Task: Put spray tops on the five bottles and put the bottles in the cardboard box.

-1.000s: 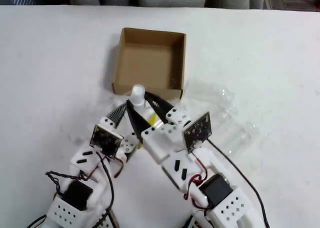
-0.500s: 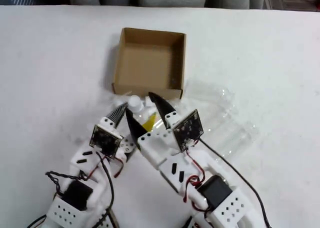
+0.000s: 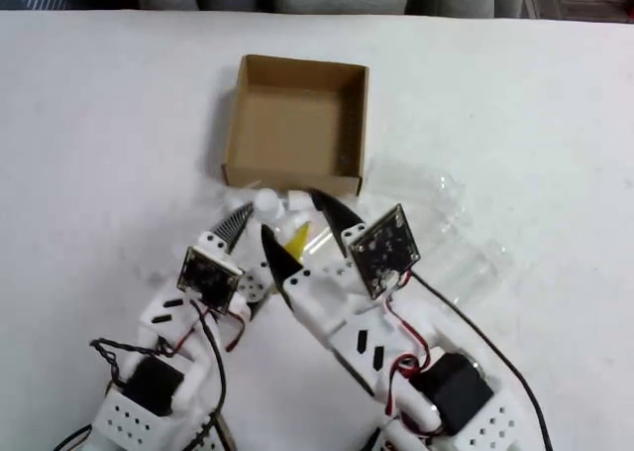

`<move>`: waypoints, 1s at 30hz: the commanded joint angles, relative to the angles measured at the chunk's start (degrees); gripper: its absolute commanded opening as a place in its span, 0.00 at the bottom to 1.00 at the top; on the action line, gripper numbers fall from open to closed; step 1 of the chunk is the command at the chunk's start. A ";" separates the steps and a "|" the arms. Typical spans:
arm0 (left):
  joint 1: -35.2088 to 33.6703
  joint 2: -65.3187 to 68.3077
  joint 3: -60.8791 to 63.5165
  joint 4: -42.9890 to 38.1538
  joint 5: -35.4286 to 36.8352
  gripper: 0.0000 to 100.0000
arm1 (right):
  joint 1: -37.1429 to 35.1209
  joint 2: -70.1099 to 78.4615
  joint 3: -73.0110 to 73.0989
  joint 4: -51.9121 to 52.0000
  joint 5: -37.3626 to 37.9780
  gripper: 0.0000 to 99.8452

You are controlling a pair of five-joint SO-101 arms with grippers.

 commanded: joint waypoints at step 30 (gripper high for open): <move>0.75 -0.75 -0.18 -0.09 0.35 0.02 | 0.57 -5.67 14.07 -22.29 -0.09 0.02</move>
